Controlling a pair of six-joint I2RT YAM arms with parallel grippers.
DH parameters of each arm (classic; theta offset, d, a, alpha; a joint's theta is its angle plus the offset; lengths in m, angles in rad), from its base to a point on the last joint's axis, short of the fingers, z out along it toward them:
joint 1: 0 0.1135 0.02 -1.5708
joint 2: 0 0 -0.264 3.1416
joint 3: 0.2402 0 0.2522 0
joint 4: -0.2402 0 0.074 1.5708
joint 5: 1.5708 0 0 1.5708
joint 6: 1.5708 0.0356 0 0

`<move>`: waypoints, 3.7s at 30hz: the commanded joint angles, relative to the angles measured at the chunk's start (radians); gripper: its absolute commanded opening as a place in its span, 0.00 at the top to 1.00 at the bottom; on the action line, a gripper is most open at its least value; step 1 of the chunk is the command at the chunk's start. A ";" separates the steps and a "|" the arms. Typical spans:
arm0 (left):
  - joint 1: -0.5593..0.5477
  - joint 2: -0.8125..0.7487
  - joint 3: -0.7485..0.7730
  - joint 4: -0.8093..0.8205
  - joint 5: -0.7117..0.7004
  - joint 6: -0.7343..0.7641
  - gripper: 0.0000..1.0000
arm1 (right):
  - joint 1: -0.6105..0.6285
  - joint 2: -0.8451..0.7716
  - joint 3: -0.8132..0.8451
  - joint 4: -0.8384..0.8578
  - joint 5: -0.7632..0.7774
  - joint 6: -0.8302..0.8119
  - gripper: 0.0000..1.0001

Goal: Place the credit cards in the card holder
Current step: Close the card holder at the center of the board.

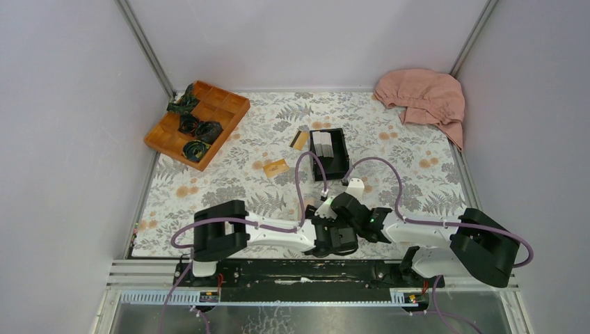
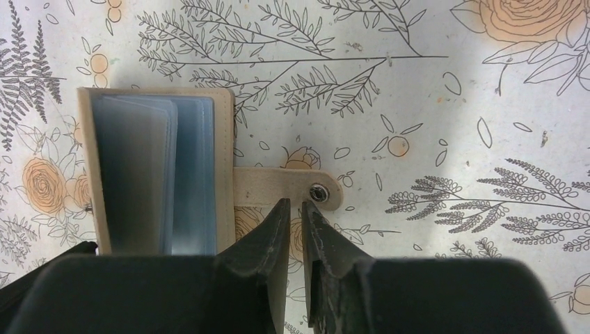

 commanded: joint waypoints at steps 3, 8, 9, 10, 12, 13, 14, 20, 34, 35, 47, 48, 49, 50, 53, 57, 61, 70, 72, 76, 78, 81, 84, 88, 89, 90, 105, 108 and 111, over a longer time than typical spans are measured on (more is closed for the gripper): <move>-0.022 -0.078 0.012 0.424 0.005 0.073 0.41 | 0.040 0.044 0.025 -0.015 -0.001 -0.002 0.81; -0.024 -0.111 -0.023 0.475 0.029 0.087 0.41 | 0.038 0.047 0.030 -0.018 0.001 -0.006 0.81; -0.024 -0.119 -0.031 0.483 0.032 0.088 0.41 | 0.038 0.047 0.030 -0.019 -0.001 -0.006 0.81; -0.024 -0.125 -0.040 0.493 0.037 0.089 0.42 | 0.038 0.047 0.030 -0.020 -0.001 -0.006 0.81; -0.024 -0.139 -0.059 0.520 0.048 0.091 0.42 | 0.038 0.047 0.032 -0.020 -0.001 -0.006 0.81; -0.024 -0.148 -0.070 0.533 0.052 0.092 0.42 | 0.038 0.046 0.031 -0.020 0.000 -0.006 0.81; -0.025 -0.155 -0.081 0.541 0.055 0.090 0.42 | 0.038 0.045 0.032 -0.020 -0.001 -0.005 0.81; -0.024 -0.209 -0.161 0.601 0.070 0.076 0.43 | 0.038 0.039 0.036 -0.023 -0.006 -0.004 0.81; -0.020 -0.288 -0.271 0.686 0.096 0.053 0.37 | 0.038 0.051 0.033 -0.028 -0.006 0.001 0.79; -0.021 -0.288 -0.270 0.686 0.100 0.053 0.35 | 0.038 0.054 0.032 -0.027 -0.005 0.002 0.79; -0.021 -0.314 -0.290 0.707 0.109 0.040 0.30 | 0.038 0.063 0.034 -0.023 -0.010 0.003 0.79; -0.020 -0.323 -0.298 0.716 0.111 0.040 0.30 | 0.038 0.065 0.034 -0.021 -0.010 0.003 0.79; -0.020 -0.334 -0.305 0.725 0.113 0.040 0.29 | 0.038 0.068 0.034 -0.020 -0.012 0.003 0.79; -0.020 -0.343 -0.311 0.736 0.117 0.041 0.27 | 0.038 0.070 0.033 -0.018 -0.014 0.003 0.79; -0.021 -0.361 -0.322 0.761 0.130 0.050 0.23 | 0.038 0.075 0.032 -0.014 -0.015 0.002 0.79; -0.021 -0.367 -0.324 0.770 0.140 0.054 0.23 | 0.038 0.075 0.032 -0.015 -0.014 0.004 0.79; -0.021 -0.387 -0.341 0.749 0.113 0.029 0.24 | 0.038 0.074 0.033 -0.016 -0.015 0.004 0.79; -0.021 -0.506 -0.485 0.692 -0.049 -0.132 0.47 | 0.038 0.077 0.043 -0.016 -0.019 -0.001 0.79; -0.021 -0.516 -0.507 0.693 -0.068 -0.147 0.53 | 0.038 0.079 0.043 -0.016 -0.019 -0.001 0.79; -0.021 -0.487 -0.508 0.665 -0.078 -0.186 0.70 | 0.039 0.082 0.049 -0.018 -0.020 -0.003 0.79; -0.020 -0.469 -0.507 0.652 -0.083 -0.207 0.72 | 0.038 0.081 0.051 -0.020 -0.021 -0.005 0.79; -0.019 -0.451 -0.518 0.657 -0.083 -0.230 0.74 | 0.039 0.076 0.050 -0.020 -0.024 -0.006 0.79; -0.021 -0.436 -0.525 0.654 -0.079 -0.247 0.77 | 0.038 0.072 0.050 -0.022 -0.026 -0.007 0.79; -0.020 -0.404 -0.530 0.641 -0.066 -0.281 0.79 | 0.039 0.077 0.056 -0.022 -0.033 -0.009 0.80; -0.021 -0.398 -0.532 0.643 -0.064 -0.286 0.79 | 0.038 0.079 0.058 -0.021 -0.034 -0.010 0.80; -0.020 -0.391 -0.535 0.646 -0.061 -0.289 0.79 | 0.038 0.081 0.058 -0.018 -0.037 -0.010 0.80; -0.009 -0.275 -0.498 0.697 -0.032 -0.267 0.79 | 0.039 0.105 0.052 0.008 -0.062 -0.006 0.80; 0.002 -0.252 -0.481 0.680 -0.026 -0.266 0.79 | 0.039 0.094 0.053 -0.002 -0.056 -0.009 0.80; 0.012 -0.248 -0.480 0.643 -0.026 -0.282 0.79 | 0.041 0.042 0.051 -0.027 -0.042 -0.013 0.79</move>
